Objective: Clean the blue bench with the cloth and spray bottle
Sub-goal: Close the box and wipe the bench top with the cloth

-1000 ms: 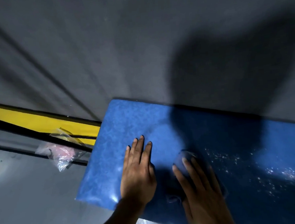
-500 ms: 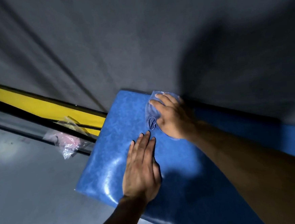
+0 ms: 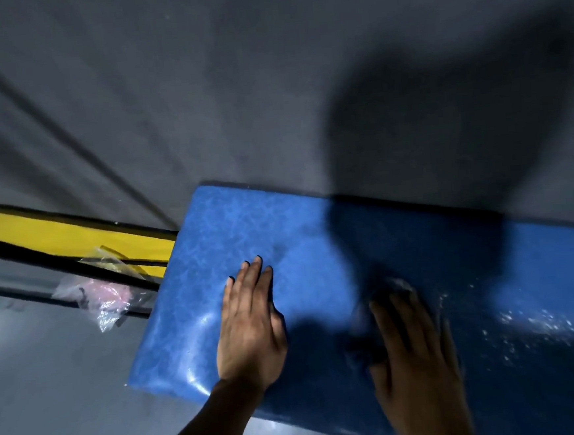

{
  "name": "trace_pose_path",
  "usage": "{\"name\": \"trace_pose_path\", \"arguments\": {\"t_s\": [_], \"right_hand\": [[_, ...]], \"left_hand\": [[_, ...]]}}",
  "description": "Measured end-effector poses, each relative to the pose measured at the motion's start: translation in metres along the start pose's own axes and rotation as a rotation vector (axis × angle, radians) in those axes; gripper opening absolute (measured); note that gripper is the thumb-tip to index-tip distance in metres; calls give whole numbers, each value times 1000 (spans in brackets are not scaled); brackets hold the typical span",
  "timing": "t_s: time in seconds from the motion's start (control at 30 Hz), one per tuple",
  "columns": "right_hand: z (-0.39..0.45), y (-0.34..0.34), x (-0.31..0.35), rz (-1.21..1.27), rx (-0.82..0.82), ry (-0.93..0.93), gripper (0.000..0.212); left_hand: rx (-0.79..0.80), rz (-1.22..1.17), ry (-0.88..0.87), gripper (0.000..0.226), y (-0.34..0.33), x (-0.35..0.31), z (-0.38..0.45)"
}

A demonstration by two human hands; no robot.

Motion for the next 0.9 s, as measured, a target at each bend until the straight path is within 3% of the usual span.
{"name": "trace_pose_path", "arguments": {"t_s": [0.13, 0.27, 0.43, 0.73, 0.9], "right_hand": [[-68, -1, 1, -58, -43, -48, 78], [-75, -7, 7, -113, -1, -82, 77], [-20, -9, 13, -94, 87, 59, 81], [145, -19, 13, -85, 139, 164, 67], [165, -13, 10, -87, 155, 197, 62]], "left_hand": [[-14, -8, -4, 57, 1, -4, 0], [-37, -6, -26, 56, 1, -2, -1], [-48, 11, -54, 55, 0, -1, -1], [-81, 7, -77, 54, 0, -4, 0], [-65, 8, -38, 57, 3, -7, -1]]}}
Point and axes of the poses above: each hand's wrist, its own z-axis towards the middle knuckle, its own y-axis out of the back of the hand, x = y × z, the point moved 5 cm from there along z, towards the middle knuckle, and after that the axes turned 13 degrees about -z, right-handed, at the moved point
